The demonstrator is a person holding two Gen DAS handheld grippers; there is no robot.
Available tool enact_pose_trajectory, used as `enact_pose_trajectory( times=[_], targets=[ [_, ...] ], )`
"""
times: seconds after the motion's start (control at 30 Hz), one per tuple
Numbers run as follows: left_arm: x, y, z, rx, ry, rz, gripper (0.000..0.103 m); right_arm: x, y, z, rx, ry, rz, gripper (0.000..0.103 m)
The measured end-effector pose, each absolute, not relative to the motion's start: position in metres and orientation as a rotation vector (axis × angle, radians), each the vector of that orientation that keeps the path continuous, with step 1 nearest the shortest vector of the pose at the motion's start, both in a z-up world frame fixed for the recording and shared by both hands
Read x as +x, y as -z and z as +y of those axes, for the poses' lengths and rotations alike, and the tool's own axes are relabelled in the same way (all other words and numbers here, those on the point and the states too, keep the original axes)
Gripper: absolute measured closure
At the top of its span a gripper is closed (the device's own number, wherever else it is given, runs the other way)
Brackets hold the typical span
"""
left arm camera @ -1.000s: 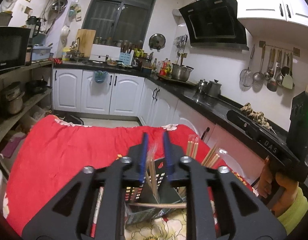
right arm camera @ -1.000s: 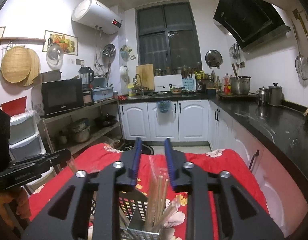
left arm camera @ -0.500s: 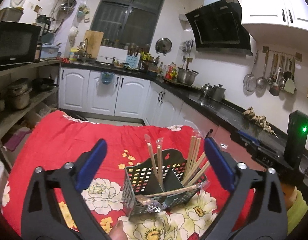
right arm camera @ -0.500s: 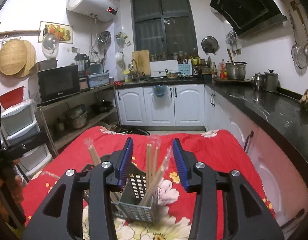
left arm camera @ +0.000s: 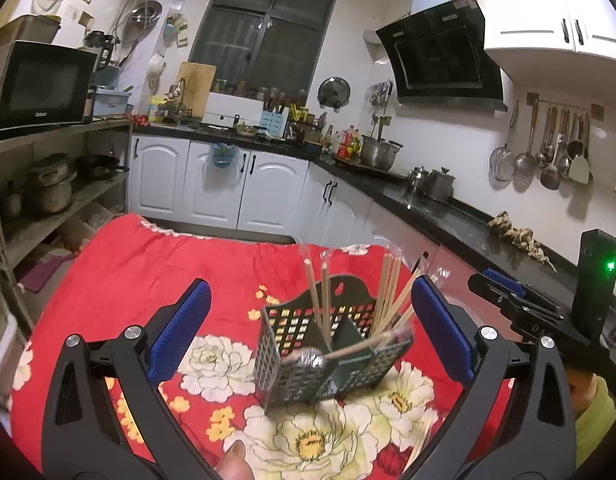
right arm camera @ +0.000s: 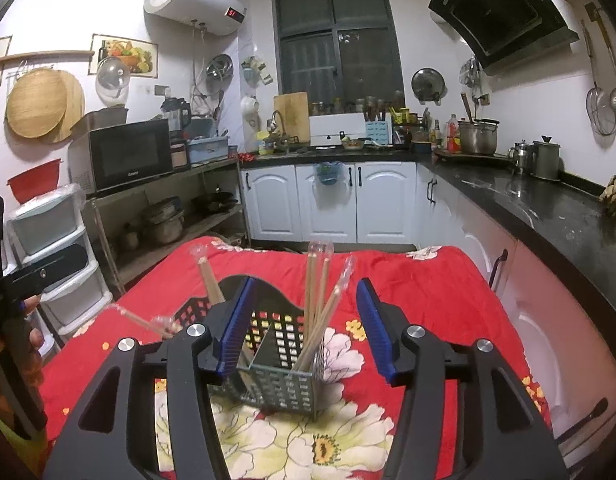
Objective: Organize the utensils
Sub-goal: 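Lower both chopsticks into the caddy slots and open both tools, then move both open tools back down toward the chopstick bag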
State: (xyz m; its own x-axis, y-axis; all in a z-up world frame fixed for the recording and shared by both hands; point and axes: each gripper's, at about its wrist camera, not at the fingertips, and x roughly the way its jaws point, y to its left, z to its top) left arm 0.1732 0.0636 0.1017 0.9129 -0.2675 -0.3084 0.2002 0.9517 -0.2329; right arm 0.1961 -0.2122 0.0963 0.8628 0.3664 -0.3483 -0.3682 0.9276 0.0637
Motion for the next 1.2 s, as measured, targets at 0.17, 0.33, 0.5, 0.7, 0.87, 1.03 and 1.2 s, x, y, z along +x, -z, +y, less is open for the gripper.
enact_pose_trajectory(
  times=[0.17, 0.33, 0.5, 0.7, 0.87, 1.03, 1.2],
  targets=[
    [0.165, -0.091, 0.064, -0.206, 0.244, 0.367, 0.011, 0.187, -0.086, -0.213, -0.012, -0.393, 0.389, 0.052],
    [0.157, -0.075, 0.062, -0.211, 0.245, 0.401, 0.011, 0.178, -0.077, -0.212, -0.023, -0.405, 0.405, 0.05],
    [0.151, -0.067, 0.06, -0.214, 0.246, 0.421, 0.011, 0.17, -0.071, -0.212, -0.018, -0.416, 0.416, 0.046],
    [0.145, -0.059, 0.056, -0.209, 0.25, 0.445, 0.011, 0.161, -0.066, -0.212, -0.025, -0.423, 0.427, 0.045],
    [0.14, -0.051, 0.052, -0.206, 0.258, 0.462, 0.011, 0.154, -0.06, -0.211, -0.038, -0.427, 0.439, 0.045],
    [0.135, -0.043, 0.049, -0.2, 0.263, 0.48, 0.011, 0.15, -0.054, -0.211, -0.049, -0.431, 0.452, 0.045],
    [0.13, -0.035, 0.048, -0.201, 0.266, 0.502, 0.011, 0.144, -0.046, -0.213, -0.049, -0.432, 0.471, 0.045]
  ],
)
